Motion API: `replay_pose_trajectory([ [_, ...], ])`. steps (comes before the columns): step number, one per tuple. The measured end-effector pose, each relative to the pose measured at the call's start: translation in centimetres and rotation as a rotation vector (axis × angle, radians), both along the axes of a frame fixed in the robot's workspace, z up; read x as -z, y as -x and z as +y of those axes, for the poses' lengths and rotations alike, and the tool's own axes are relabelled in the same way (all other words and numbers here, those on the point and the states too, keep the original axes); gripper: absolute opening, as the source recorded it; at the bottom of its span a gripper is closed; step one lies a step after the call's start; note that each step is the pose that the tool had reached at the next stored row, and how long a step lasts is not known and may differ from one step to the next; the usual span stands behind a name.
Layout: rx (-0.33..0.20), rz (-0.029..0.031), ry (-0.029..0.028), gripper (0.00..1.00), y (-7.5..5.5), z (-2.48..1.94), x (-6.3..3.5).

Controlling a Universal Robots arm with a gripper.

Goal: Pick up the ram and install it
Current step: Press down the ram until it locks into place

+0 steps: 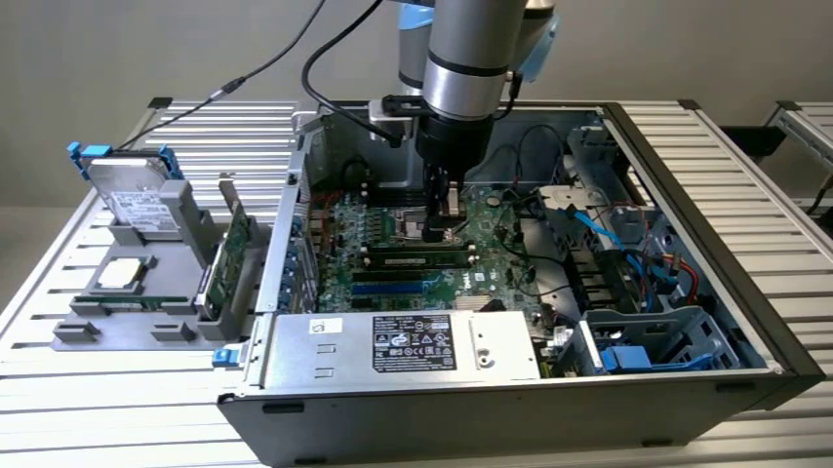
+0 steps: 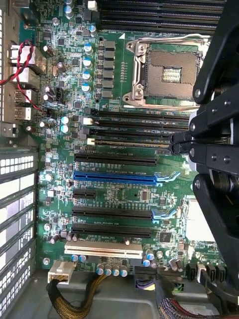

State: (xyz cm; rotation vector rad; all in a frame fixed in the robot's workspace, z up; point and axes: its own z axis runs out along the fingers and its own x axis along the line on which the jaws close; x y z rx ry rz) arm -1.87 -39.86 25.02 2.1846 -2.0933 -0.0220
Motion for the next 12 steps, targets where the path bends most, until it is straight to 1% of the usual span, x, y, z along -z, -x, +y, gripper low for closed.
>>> replay_pose_trajectory([
  [7,0.002,0.0001,0.0,0.1,0.0,0.0,0.0],
  [12,0.065,0.0001,-0.0001,0.1,0.0,0.0,0.0],
])
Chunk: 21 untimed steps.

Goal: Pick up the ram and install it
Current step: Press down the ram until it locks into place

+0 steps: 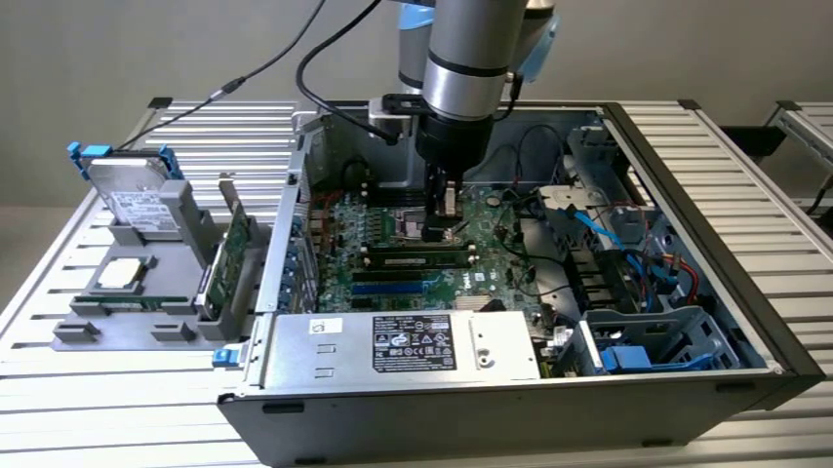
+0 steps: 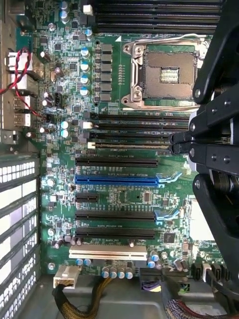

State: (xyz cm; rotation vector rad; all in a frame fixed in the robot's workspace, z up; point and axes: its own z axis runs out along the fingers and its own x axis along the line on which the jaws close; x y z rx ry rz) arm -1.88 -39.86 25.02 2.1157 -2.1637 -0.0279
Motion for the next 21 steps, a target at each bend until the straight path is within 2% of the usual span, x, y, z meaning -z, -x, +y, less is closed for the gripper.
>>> replay_pose_trajectory([
  [21,0.312,-0.0002,0.001,0.1,0.0,0.0,0.04],
])
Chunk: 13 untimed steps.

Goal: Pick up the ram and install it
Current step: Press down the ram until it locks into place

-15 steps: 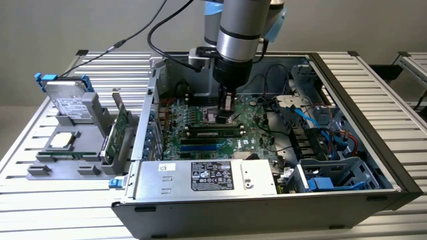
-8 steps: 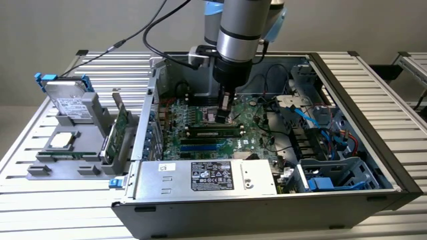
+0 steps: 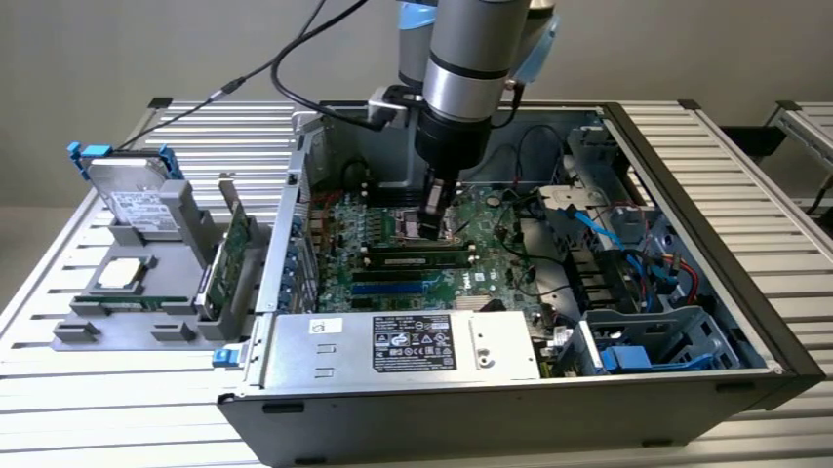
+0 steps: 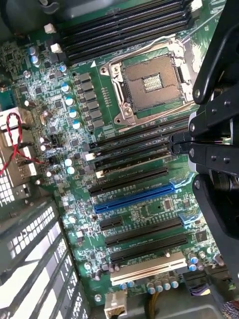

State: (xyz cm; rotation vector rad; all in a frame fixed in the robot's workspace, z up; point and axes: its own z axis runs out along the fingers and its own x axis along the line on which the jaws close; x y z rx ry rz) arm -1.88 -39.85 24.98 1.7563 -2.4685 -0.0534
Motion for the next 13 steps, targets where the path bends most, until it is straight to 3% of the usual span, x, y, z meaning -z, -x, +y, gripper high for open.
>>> replay_pose_trajectory([
  [4,0.046,0.0001,0.0078,0.1,0.0,0.0,0.02],
  [13,0.139,-0.001,0.0363,0.1,0.0,0.0,0.08],
])
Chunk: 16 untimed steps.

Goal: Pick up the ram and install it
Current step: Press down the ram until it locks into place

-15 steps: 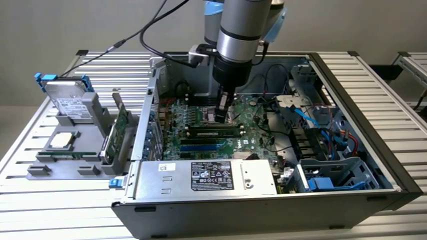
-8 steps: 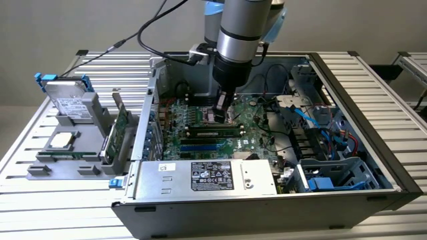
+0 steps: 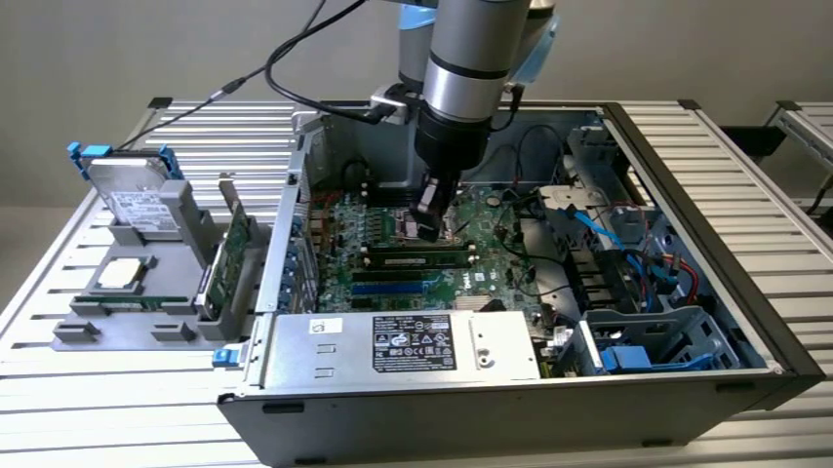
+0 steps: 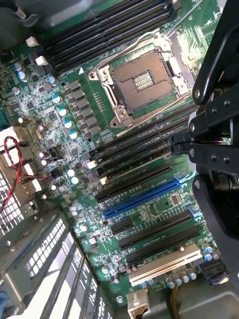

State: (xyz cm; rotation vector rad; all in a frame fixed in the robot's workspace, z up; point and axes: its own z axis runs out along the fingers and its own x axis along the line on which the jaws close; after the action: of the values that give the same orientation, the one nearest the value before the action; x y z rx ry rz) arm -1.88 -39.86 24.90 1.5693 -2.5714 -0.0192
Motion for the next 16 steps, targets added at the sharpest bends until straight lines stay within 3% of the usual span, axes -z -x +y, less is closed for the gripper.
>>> replay_pose_trajectory([
  [9,0.094,-0.0012,0.0268,0.1,0.01,0.0,0.06],
  [16,0.179,-0.0006,0.0379,0.1,0.0,0.0,0.12],
])
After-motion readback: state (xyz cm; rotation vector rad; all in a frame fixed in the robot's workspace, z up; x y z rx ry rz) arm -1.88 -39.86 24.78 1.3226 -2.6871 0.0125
